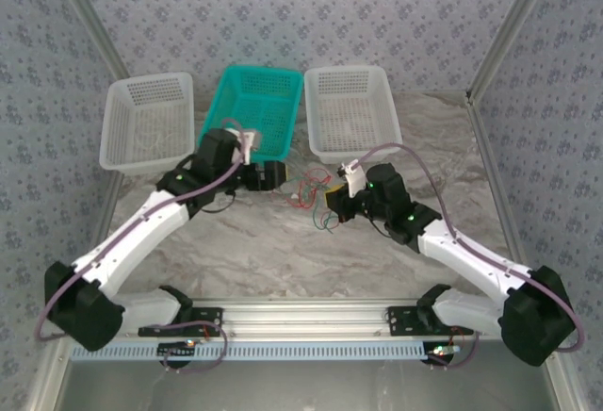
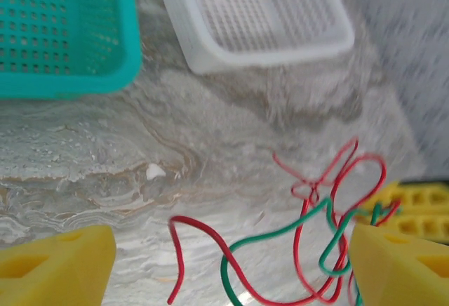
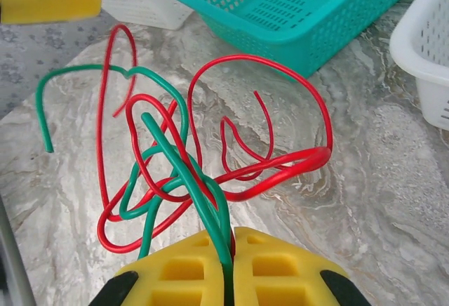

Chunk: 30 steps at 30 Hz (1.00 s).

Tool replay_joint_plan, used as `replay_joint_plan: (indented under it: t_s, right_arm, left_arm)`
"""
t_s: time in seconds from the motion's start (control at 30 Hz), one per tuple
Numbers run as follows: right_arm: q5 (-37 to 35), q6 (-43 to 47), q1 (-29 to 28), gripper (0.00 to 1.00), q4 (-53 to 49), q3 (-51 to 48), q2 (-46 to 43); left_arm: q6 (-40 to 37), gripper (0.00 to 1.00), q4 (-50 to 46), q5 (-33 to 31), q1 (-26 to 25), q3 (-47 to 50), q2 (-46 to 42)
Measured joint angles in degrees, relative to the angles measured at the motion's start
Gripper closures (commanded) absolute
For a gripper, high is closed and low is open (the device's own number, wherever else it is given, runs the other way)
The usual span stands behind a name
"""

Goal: Untangle the cables
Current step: Untie the cable from multiple cables.

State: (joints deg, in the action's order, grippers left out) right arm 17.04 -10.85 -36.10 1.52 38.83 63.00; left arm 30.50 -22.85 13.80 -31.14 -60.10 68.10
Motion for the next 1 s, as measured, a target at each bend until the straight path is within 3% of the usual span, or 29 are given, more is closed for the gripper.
replay_joint_plan:
  t_s: [0.07,0.17,0.3,0.47,0.6,0.87,1.0]
  right_arm:
    - [0.96,0.07,0.11,1.0,-0.02,0.0,-0.72]
    - [2.4,0.22,0.11,1.0,0.02,0.0,-2.05]
    - [2.99,0.15,0.22,1.0,0.52,0.0,-3.74]
    - [3.39,-1.57,1.4,1.0,0.83,0.48,-4.33]
    - [3.63,-2.84,1.95,1.0,1.09,0.98,-4.33]
    - [3.89,-3.72,2.12,1.0,1.03,0.98,-4.37]
    - [1.14,-3.74,2.84,1.0,-0.24,0.98,-4.59]
  left_arm:
    - [3.96,0.1,1.51,0.37,1.99,1.18,-2.14]
    - [10.49,0.19,4.55,2.19,2.93,2.99,-2.71]
    - [16.11,0.37,9.22,6.54,2.93,6.51,-1.11]
    - [21.11,0.76,14.05,10.99,3.41,9.16,-0.13]
    - [23.56,1.0,16.74,12.46,3.98,9.2,-0.22]
    - [23.74,1.0,16.61,12.46,6.01,9.27,-1.57]
    - [20.11,1.0,10.71,8.92,8.31,9.03,-4.9]
